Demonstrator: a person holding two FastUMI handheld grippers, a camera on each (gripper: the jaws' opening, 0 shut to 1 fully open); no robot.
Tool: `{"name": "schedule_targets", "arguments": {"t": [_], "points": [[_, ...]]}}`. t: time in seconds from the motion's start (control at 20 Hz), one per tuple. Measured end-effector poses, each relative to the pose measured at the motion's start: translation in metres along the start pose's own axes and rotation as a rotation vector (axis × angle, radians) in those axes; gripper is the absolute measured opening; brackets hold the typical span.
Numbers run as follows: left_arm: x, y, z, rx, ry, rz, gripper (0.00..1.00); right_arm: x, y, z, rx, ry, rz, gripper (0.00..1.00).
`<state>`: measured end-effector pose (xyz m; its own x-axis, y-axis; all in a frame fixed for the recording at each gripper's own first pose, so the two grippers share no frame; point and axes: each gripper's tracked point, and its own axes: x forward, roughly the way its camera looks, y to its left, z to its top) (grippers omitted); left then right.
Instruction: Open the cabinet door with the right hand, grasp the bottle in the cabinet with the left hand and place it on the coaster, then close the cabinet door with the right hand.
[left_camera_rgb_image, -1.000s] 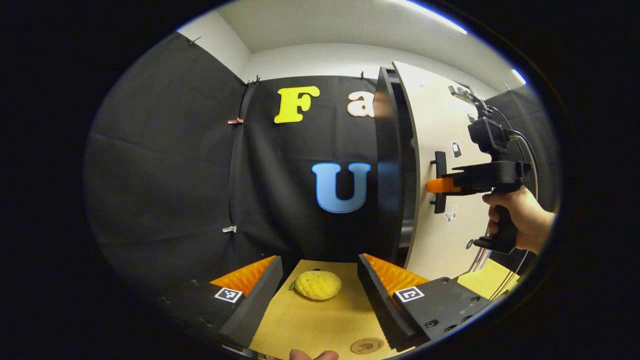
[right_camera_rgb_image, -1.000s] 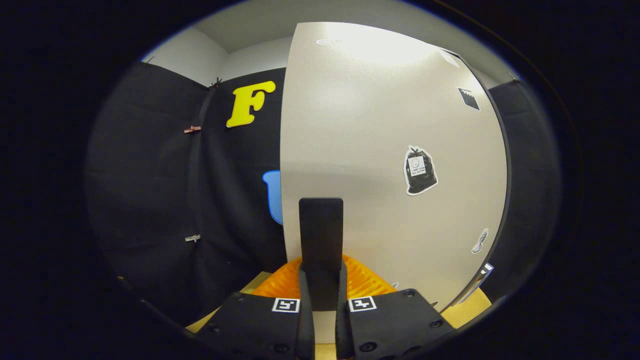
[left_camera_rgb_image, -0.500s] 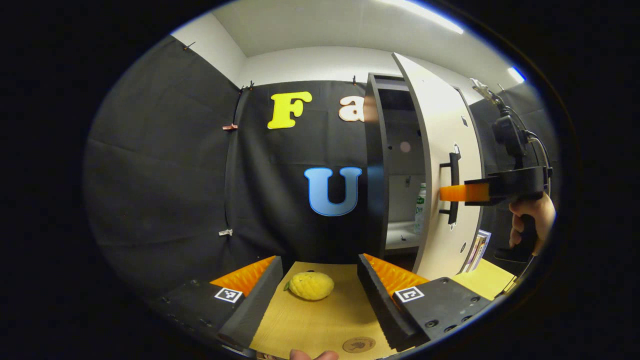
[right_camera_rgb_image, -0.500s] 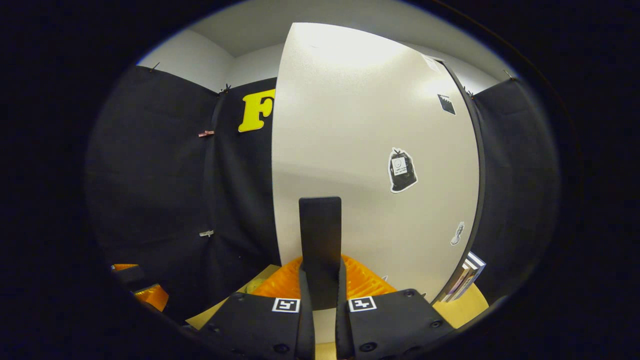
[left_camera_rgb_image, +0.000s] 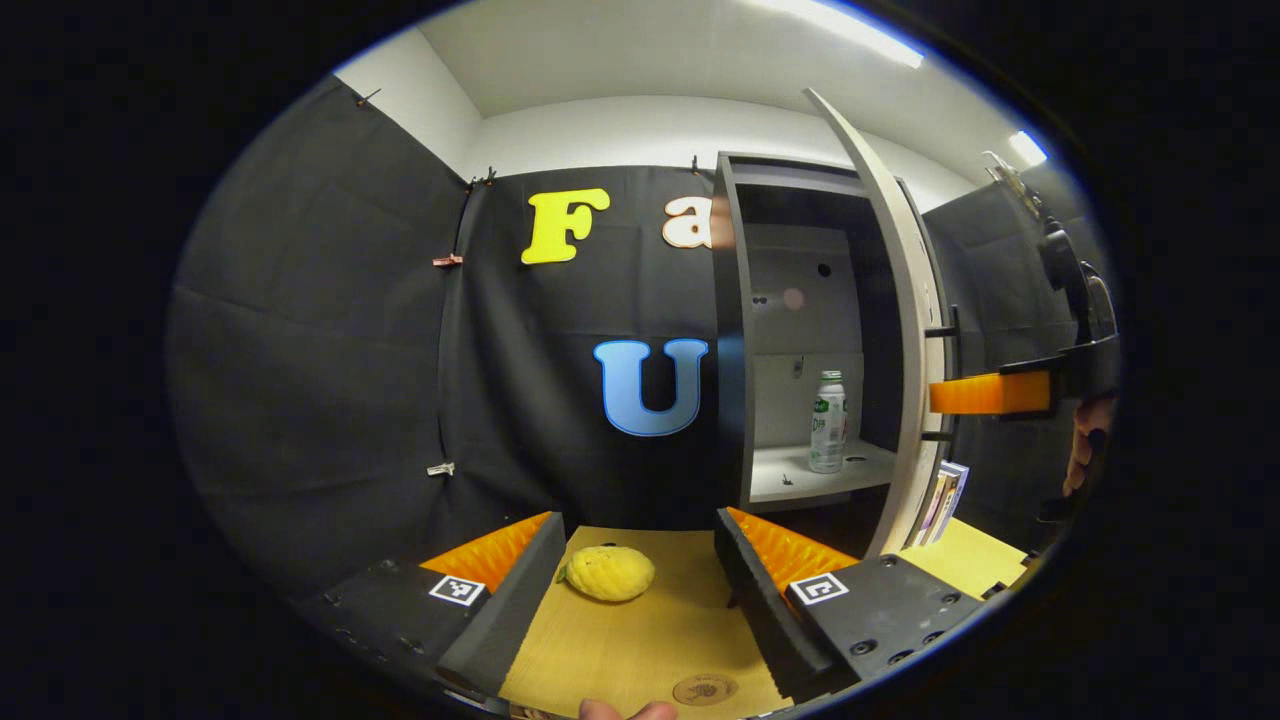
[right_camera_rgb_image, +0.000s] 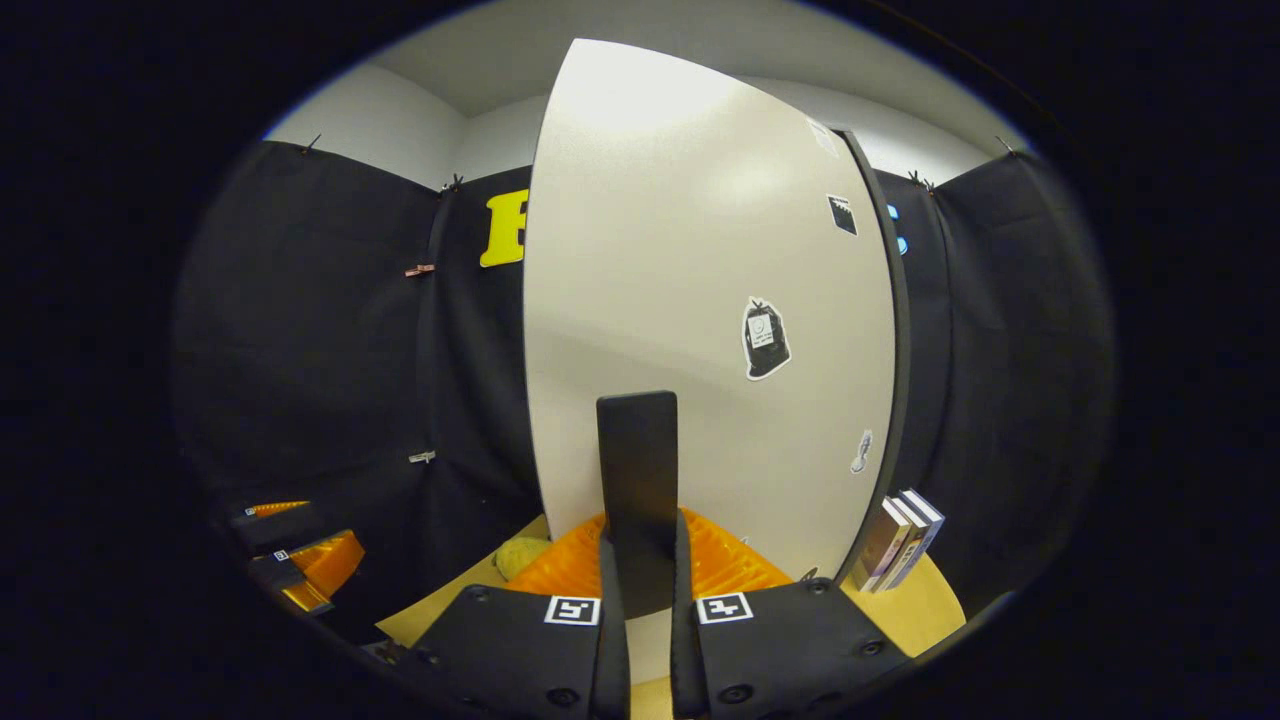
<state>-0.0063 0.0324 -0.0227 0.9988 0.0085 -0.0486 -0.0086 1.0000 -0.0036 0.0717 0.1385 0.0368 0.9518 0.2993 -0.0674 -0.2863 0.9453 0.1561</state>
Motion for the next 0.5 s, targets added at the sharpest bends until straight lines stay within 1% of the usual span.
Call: {"name": "schedule_targets", "arguments": {"t": [0.25, 0.5], "points": [[0.002, -0.012, 0.003, 0.004, -0.003, -0.024, 0.95, -0.035, -0.028, 0.0, -0.013, -0.005, -0.029, 0.2], [0.008, -0.028, 0.004, -0.001, 0.004, -0.06, 0.95, -0.061, -0.059, 0.003, -0.008, -0.023, -0.086, 0.19]]}}
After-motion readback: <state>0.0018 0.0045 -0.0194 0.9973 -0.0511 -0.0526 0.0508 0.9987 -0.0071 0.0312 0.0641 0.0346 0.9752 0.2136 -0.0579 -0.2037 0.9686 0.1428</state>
